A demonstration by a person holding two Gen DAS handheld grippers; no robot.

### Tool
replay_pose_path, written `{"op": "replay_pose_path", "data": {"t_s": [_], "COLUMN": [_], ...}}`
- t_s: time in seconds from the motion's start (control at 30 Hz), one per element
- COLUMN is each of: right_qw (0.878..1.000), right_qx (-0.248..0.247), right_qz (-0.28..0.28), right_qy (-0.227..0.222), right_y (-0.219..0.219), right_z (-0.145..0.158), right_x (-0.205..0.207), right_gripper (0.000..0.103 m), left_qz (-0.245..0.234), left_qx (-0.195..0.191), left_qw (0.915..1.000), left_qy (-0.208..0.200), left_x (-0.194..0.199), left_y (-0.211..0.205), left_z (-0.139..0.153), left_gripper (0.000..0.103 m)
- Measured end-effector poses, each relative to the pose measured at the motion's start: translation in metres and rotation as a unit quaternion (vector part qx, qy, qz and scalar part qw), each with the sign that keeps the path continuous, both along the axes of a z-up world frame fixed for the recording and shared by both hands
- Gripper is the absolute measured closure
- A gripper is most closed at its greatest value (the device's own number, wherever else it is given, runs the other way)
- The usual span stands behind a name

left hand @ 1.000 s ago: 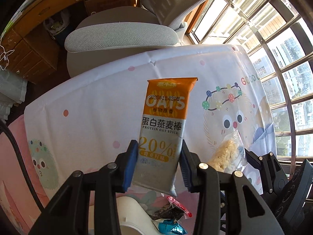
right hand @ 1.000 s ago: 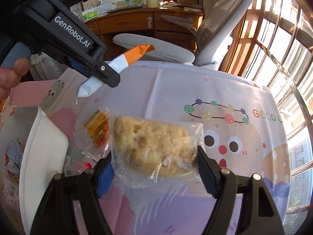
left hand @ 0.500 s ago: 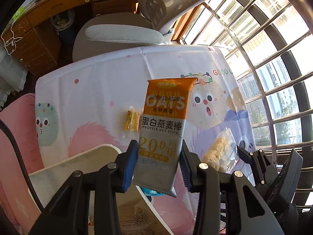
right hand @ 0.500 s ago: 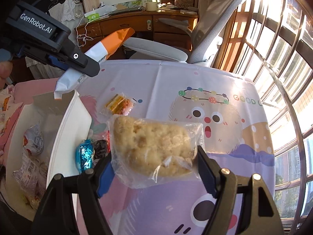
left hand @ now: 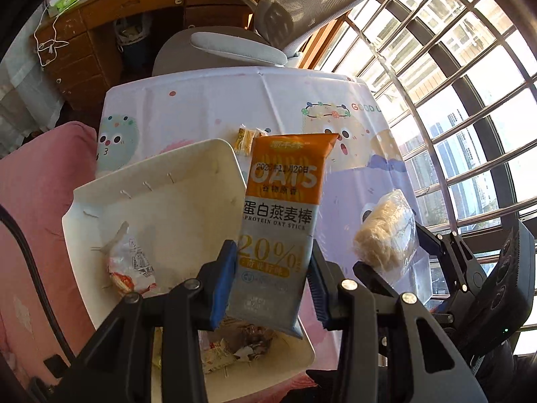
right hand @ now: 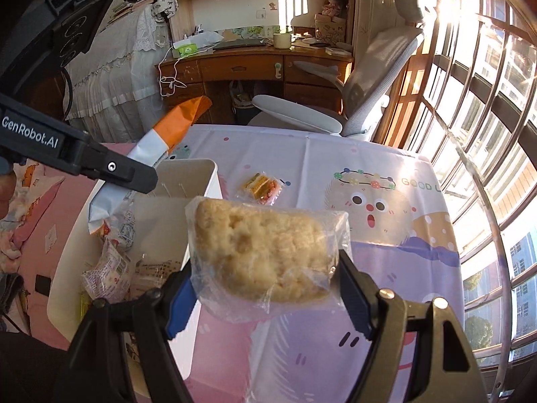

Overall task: Organize snacks
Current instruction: 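Carry both snacks over the white tray and open both tools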

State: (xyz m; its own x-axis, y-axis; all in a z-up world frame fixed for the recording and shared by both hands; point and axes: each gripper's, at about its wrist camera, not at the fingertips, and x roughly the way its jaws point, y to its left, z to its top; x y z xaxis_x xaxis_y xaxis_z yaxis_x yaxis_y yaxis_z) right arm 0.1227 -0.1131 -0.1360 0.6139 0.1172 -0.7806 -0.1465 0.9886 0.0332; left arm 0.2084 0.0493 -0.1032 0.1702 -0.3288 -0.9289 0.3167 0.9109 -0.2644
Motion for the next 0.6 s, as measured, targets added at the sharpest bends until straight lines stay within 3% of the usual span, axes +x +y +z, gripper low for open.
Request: {"op": "replay_pose_path", "data": {"t_s": [0.27,0.6], "right_qw": [1.000,0.997], "right_qx": [0.022,0.023], "right_qz": [0.016,0.061], "right_qy": [0.007,0.029], "right_y": [0.033,0.084], "right_z": [0.009,0.005], "right_x": [-0.033,-0.061], "right_gripper": [0.027,0.027], "left_qz": [0.029,0.058], "left_qx": [-0.016,-0.021], "left_qw": [0.9994,0.9979], "left_qy": [-0.011,0.019], "left_x": [-0.047,-0.095], "left_y": [0.047,0.099], "left_z": [0.005,-0.024], "left_gripper": [0.063,0.063]}}
